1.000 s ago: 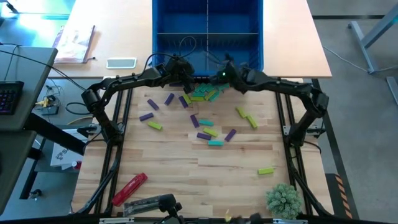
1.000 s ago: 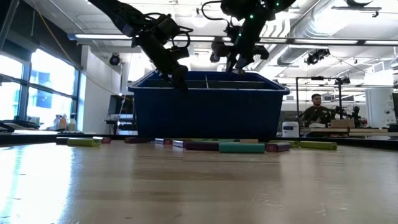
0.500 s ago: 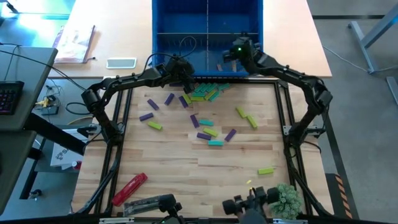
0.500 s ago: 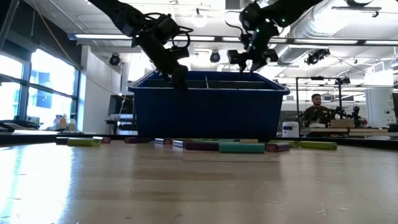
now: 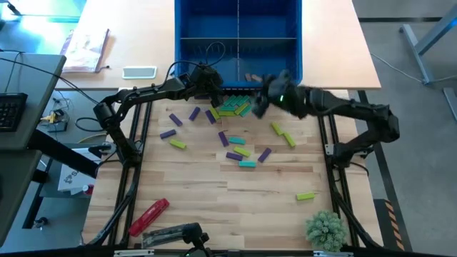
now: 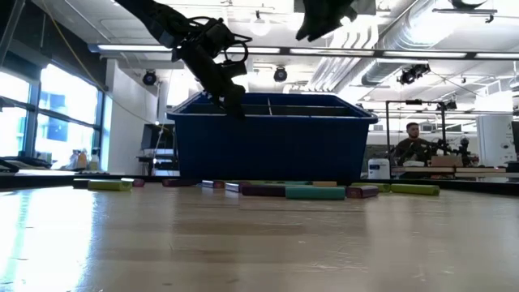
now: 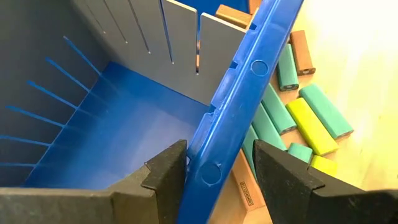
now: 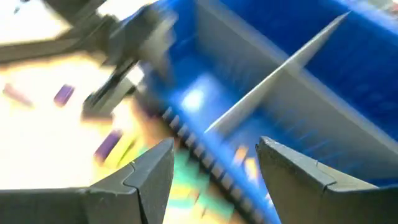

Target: Sort blocks

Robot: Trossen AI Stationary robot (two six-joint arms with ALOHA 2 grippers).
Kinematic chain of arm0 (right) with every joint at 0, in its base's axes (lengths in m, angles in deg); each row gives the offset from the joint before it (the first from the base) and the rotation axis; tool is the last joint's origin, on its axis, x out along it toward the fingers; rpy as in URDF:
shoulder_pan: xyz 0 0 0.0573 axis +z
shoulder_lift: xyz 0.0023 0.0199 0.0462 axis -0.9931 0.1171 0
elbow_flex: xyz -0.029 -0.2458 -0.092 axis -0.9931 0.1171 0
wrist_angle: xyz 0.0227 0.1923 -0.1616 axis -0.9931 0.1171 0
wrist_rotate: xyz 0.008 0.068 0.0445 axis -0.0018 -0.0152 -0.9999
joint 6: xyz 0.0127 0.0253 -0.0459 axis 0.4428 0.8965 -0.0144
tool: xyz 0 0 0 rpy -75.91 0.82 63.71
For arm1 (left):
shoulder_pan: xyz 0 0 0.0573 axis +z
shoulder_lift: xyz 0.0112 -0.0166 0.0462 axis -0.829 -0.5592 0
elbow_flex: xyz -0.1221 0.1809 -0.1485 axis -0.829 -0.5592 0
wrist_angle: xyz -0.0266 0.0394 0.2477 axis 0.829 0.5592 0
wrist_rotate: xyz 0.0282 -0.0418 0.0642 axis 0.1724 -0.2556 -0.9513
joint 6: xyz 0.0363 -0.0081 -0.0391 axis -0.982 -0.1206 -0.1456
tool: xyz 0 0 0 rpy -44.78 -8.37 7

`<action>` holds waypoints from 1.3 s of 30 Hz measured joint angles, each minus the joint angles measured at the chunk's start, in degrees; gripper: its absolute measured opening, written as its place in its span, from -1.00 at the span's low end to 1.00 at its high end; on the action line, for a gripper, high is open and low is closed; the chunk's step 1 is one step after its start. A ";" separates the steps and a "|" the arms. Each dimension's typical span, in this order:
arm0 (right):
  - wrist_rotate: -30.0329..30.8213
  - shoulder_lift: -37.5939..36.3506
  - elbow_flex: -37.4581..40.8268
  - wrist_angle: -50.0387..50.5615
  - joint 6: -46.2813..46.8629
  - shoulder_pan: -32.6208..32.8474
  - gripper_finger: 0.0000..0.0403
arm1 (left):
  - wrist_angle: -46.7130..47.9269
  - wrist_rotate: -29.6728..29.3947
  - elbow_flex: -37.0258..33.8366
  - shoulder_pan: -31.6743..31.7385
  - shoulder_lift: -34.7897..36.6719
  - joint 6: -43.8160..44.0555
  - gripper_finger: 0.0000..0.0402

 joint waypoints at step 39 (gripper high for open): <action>-4.00 23.77 32.78 -42.92 28.88 -17.74 0.07 | 0.04 0.06 0.00 -0.04 0.04 0.00 -0.18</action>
